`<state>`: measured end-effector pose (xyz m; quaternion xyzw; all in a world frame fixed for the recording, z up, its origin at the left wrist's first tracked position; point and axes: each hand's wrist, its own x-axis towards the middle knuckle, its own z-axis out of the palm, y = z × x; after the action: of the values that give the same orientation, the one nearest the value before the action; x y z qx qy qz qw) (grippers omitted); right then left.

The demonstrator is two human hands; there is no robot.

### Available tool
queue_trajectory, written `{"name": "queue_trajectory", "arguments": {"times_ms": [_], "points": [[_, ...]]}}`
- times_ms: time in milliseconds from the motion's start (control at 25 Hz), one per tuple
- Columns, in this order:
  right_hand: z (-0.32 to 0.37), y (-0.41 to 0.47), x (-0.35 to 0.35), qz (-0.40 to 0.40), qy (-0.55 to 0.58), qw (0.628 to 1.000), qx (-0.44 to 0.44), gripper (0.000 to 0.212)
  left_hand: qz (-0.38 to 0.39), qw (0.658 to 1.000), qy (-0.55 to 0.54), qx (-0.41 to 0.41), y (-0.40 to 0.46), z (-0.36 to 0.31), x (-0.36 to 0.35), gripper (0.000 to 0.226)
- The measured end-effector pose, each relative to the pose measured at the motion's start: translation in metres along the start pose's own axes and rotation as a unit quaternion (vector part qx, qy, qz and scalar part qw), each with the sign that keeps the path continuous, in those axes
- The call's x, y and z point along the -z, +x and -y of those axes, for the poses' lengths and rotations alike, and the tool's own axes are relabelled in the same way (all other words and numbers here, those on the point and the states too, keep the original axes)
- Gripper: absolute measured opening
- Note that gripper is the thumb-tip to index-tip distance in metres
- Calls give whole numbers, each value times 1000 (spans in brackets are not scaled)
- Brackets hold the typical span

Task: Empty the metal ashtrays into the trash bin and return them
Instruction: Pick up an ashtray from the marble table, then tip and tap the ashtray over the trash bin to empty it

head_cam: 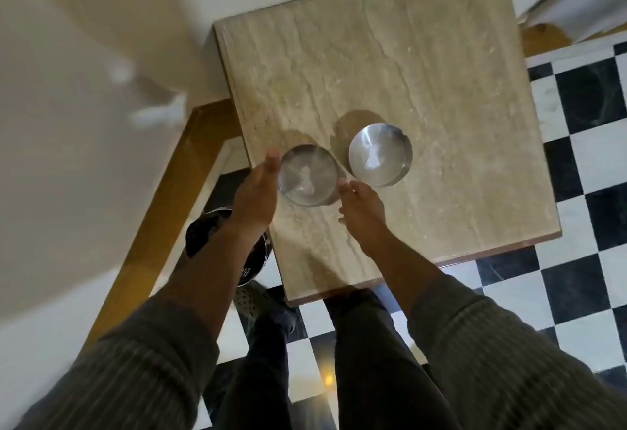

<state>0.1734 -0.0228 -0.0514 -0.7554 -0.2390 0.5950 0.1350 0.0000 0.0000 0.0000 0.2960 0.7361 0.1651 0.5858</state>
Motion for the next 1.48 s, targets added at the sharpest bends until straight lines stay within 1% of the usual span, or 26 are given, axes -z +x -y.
{"name": "queue_trajectory", "arguments": {"times_ms": [80,160,200,280,360,440,560,600,680,760,800,880,1000,1120,1160,1240,1280,1320,1360,1400,1440,1480], "points": [[0,7,-13,-38,1,999,25,52,-1,1000,-17,-18,15,0,-13,78],[-3,15,-25,-62,-42,996,53,34,-6,1000,-25,-10,29,1,-24,72],[-6,19,-32,-72,-60,994,60,30,-8,999,-32,-4,32,4,-28,74],[-11,24,-41,-85,-70,992,54,28,0,999,-50,8,28,13,-24,84],[-17,21,-45,-71,-77,993,48,25,6,997,-72,21,18,28,-13,93],[-26,9,-50,-40,-95,994,41,21,-2,993,-109,52,6,44,-1,88],[-38,-14,-63,19,-104,994,18,19,-43,977,-168,124,-15,69,20,59],[-41,-22,-67,39,-107,993,19,20,-56,971,-180,145,-21,76,27,54],[-43,-28,-79,78,-121,989,33,23,-74,965,-190,167,-30,91,44,58],[-42,-34,-98,131,-142,980,40,29,-96,957,-200,189,-36,113,64,70],[-42,-34,-106,161,-140,976,37,34,-97,955,-204,194,-36,123,73,75],[-45,-35,-123,211,-112,971,7,41,-98,951,-216,199,-37,141,90,76],[-47,-37,-145,267,-101,958,-22,44,-47,931,-252,259,-24,170,119,81],[-50,-32,-163,283,-120,952,1,49,23,896,-295,330,4,197,142,83],[-51,-28,-167,280,-135,950,24,46,49,894,-292,336,13,201,147,82],[-53,-17,-178,282,-188,937,90,44,105,917,-234,305,33,210,162,81],[-53,-12,-181,284,-218,925,128,46,133,928,-197,286,41,211,169,89],[-53,-8,-184,287,-255,908,168,49,166,934,-163,272,48,213,177,103],[-53,-5,-187,290,-290,888,207,52,202,934,-129,264,52,213,183,118],[-54,0,-190,295,-320,865,249,53,232,933,-94,257,59,214,187,127],[-56,5,-191,299,-348,837,300,54,258,933,-48,248,64,212,188,132],[-58,10,-192,296,-383,797,361,54,283,931,14,232,71,211,186,135]]}}
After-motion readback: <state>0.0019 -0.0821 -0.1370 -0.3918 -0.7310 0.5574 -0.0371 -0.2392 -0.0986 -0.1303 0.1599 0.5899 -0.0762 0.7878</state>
